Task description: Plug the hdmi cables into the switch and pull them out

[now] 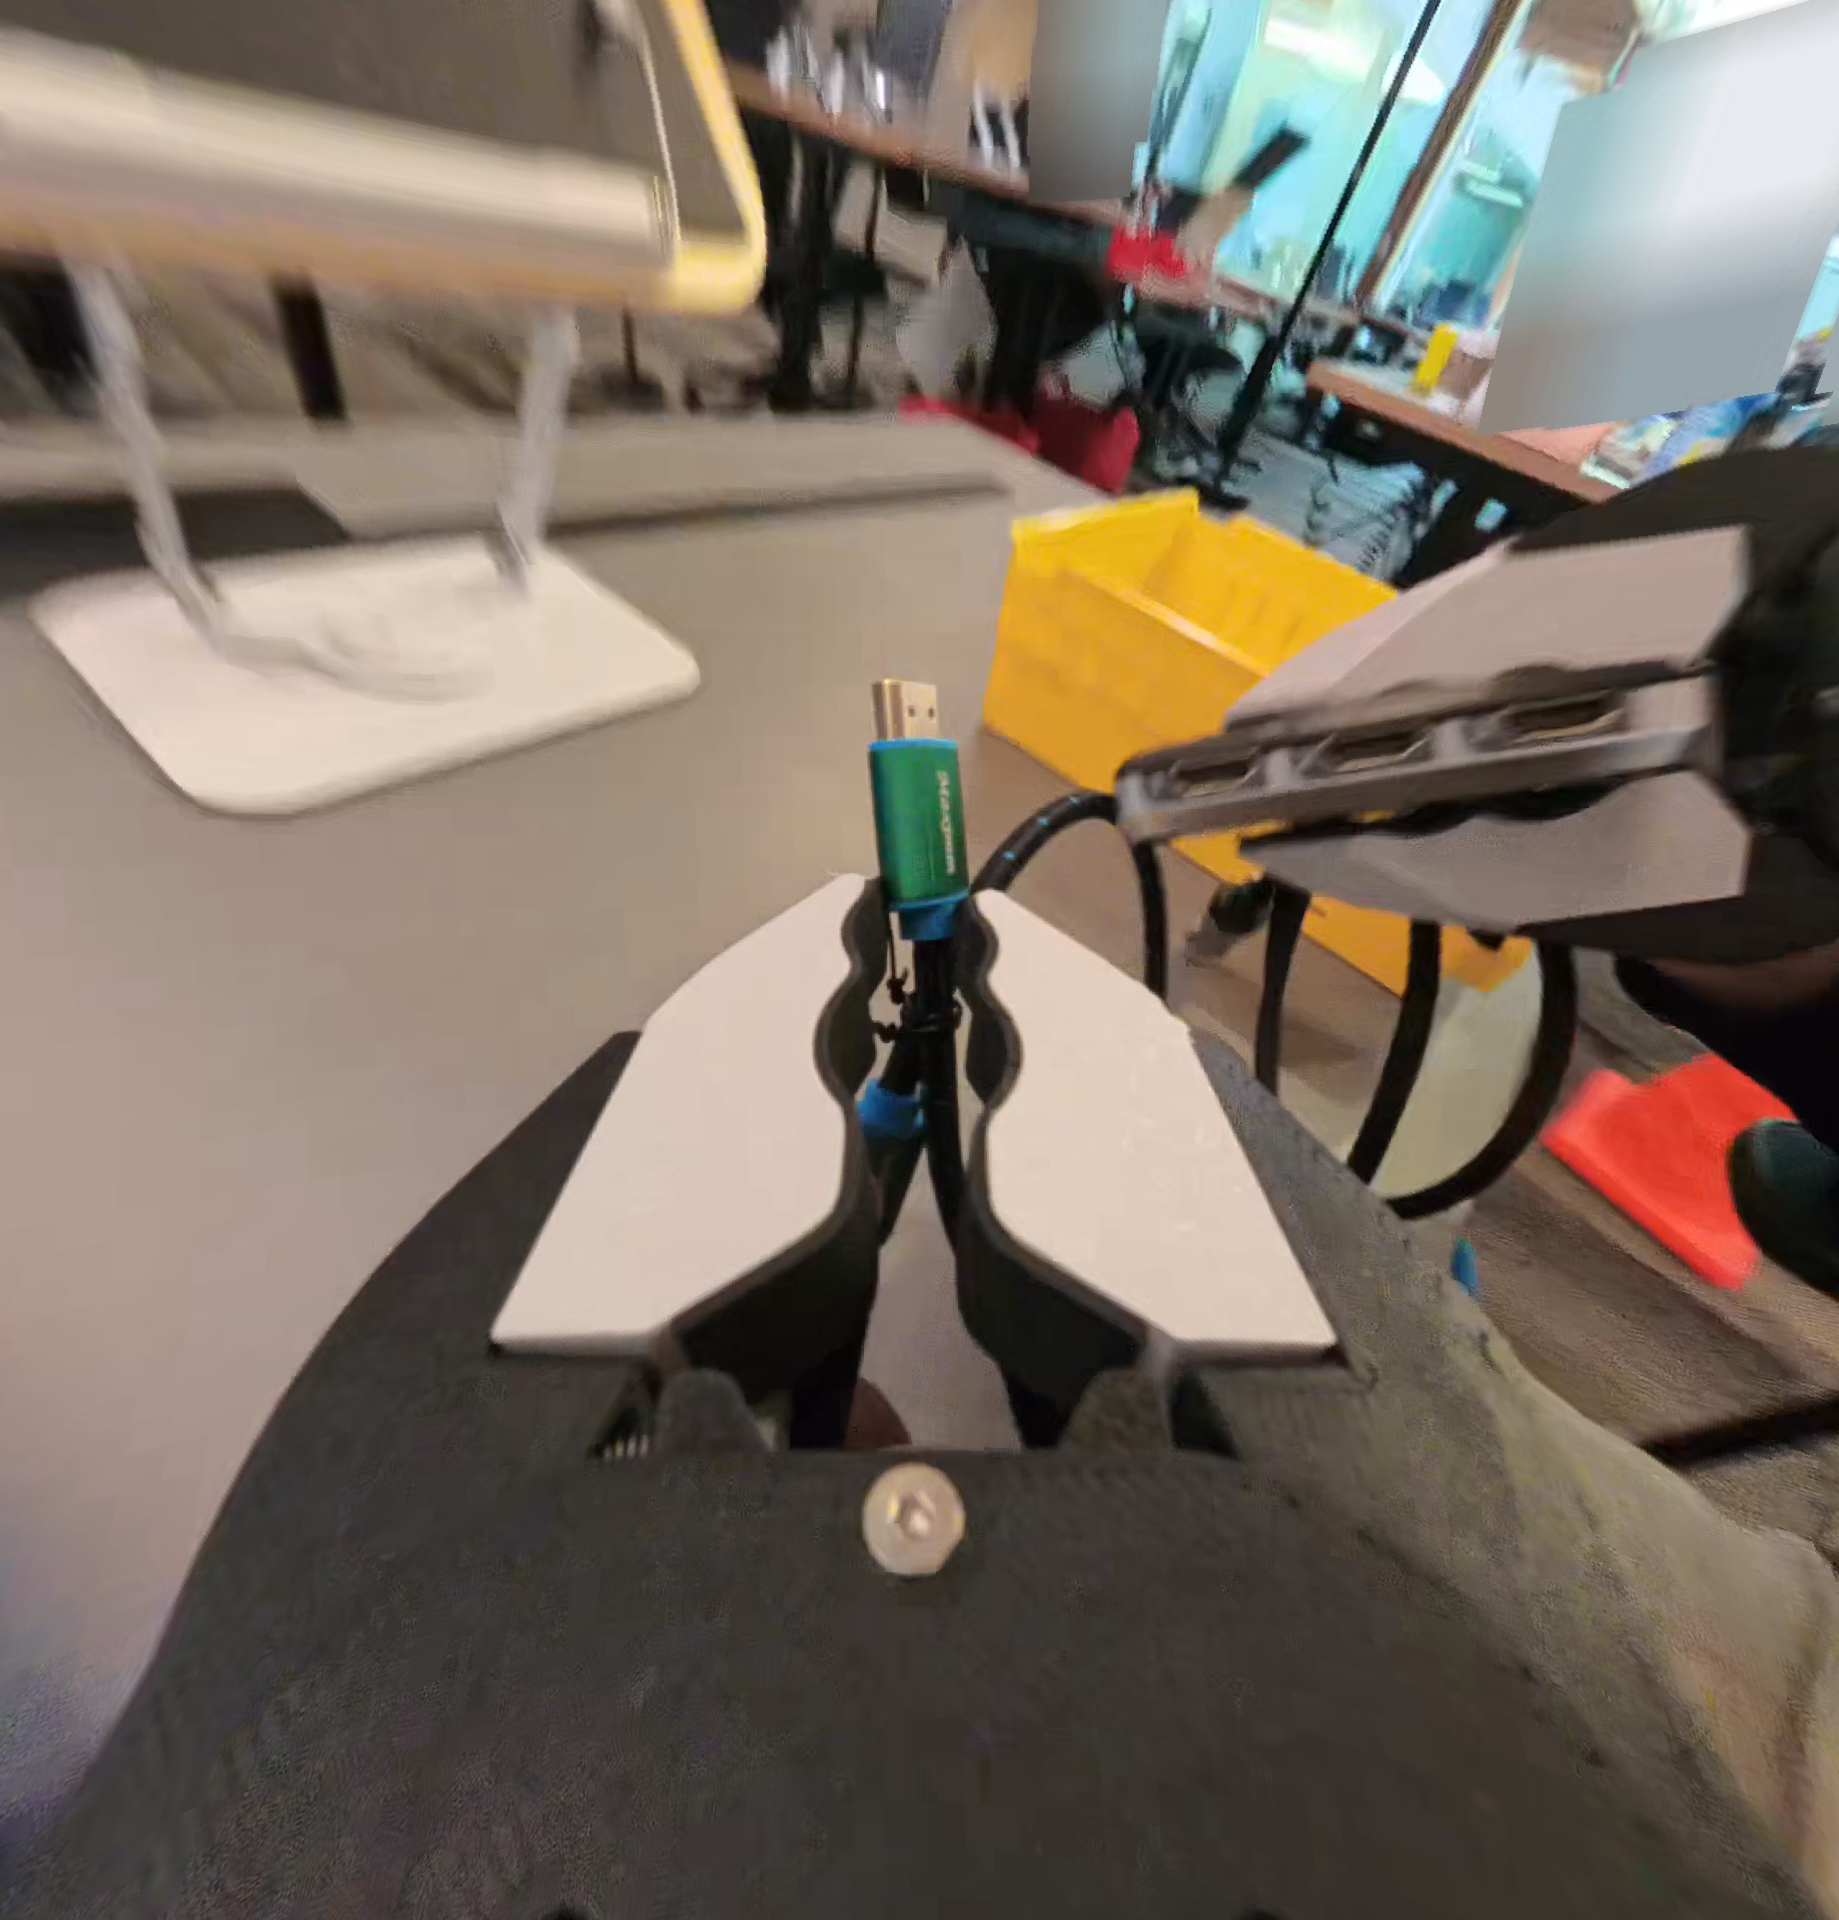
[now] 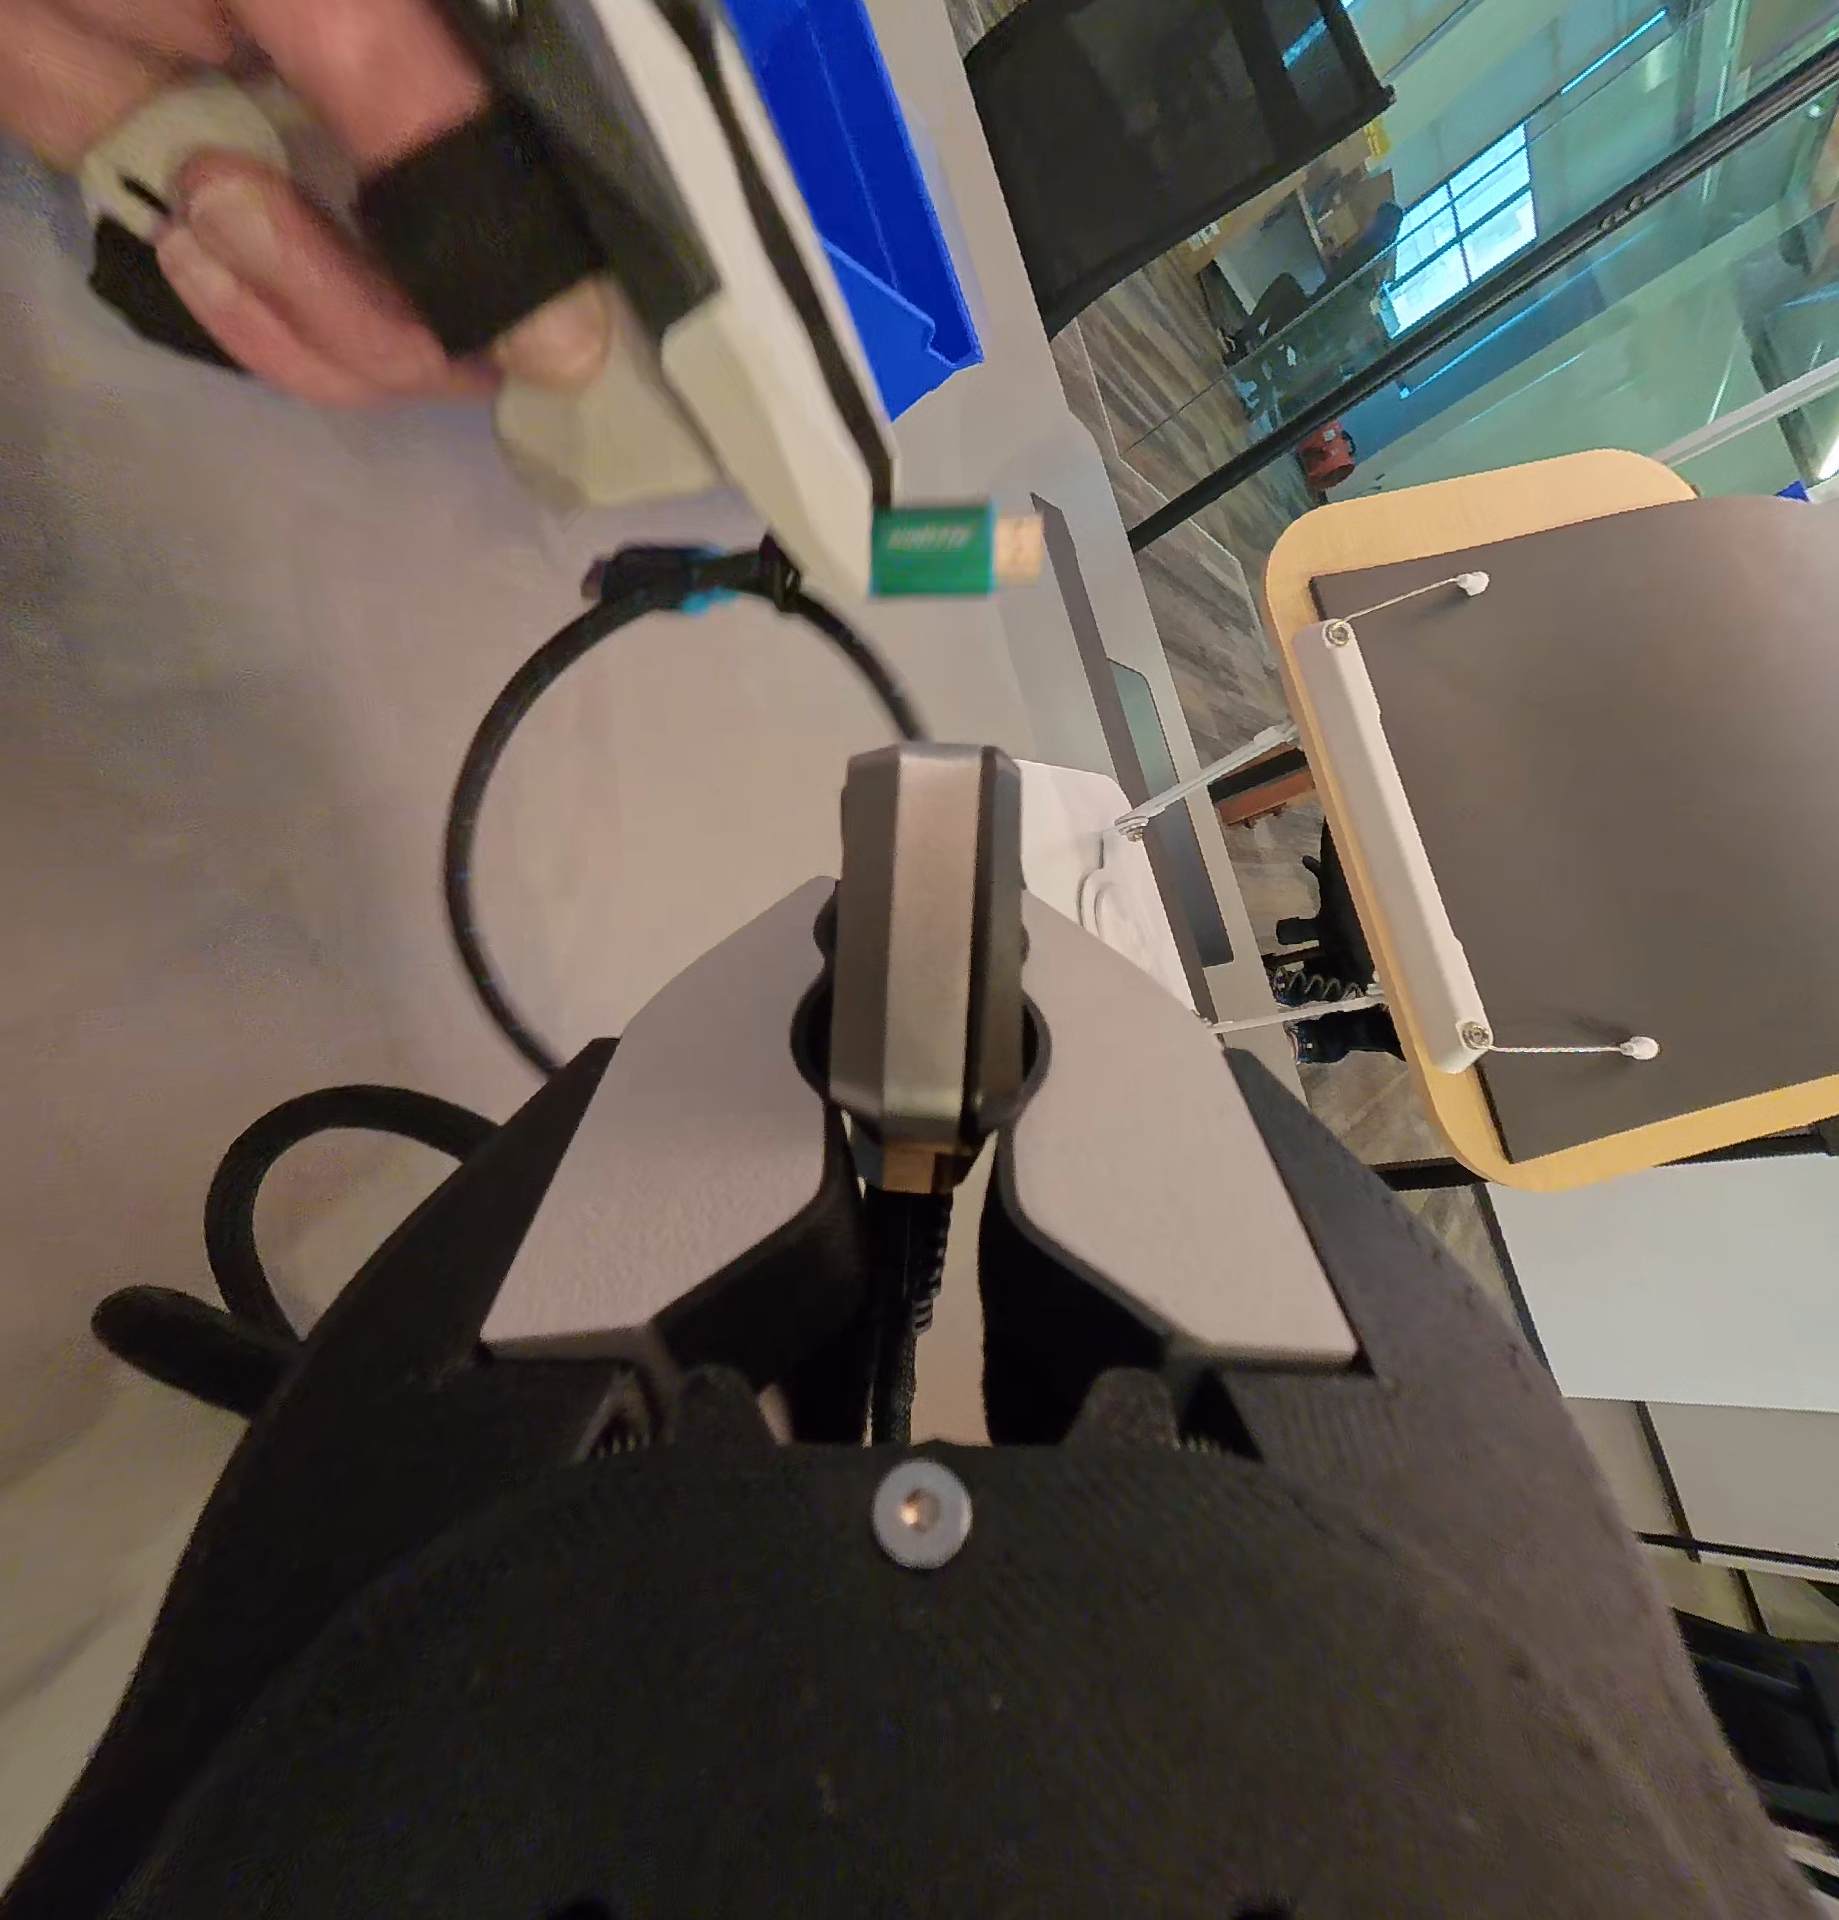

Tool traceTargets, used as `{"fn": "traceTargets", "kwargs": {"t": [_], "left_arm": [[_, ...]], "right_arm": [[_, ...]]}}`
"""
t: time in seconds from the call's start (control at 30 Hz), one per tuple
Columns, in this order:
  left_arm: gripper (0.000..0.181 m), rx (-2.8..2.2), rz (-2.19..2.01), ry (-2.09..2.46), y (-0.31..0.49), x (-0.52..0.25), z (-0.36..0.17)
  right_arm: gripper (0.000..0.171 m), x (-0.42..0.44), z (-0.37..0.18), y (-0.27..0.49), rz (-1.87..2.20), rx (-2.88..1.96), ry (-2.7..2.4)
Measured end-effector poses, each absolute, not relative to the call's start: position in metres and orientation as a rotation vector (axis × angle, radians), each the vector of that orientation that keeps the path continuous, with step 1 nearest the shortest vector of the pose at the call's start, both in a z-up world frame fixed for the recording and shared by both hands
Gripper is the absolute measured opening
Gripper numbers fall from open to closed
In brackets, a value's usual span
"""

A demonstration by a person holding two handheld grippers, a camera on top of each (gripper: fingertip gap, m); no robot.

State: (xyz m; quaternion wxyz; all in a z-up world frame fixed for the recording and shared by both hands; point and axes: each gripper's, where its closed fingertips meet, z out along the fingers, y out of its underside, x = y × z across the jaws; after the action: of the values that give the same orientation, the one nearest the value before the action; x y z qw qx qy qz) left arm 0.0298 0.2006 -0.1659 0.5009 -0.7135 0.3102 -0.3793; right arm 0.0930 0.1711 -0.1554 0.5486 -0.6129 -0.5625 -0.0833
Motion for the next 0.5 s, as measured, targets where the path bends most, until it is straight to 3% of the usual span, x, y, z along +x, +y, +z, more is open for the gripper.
{"fn": "traceTargets", "kwargs": {"t": [0.07,0.27,0.5], "left_arm": [[0.013,-1.625,-0.864,0.788,0.195,0.026,-0.148],[0.012,-1.658,-0.88,0.872,0.187,0.044,-0.188],[0.012,-1.547,-1.032,0.93,0.174,0.062,-0.174]], "right_arm": [[0.022,0.093,-0.155,0.171,-0.195,-1.451,-1.33],[0.023,0.091,-0.156,0.17,-0.197,-1.449,-1.338],[0.023,0.094,-0.158,0.171,-0.164,-1.472,-1.33]]}}
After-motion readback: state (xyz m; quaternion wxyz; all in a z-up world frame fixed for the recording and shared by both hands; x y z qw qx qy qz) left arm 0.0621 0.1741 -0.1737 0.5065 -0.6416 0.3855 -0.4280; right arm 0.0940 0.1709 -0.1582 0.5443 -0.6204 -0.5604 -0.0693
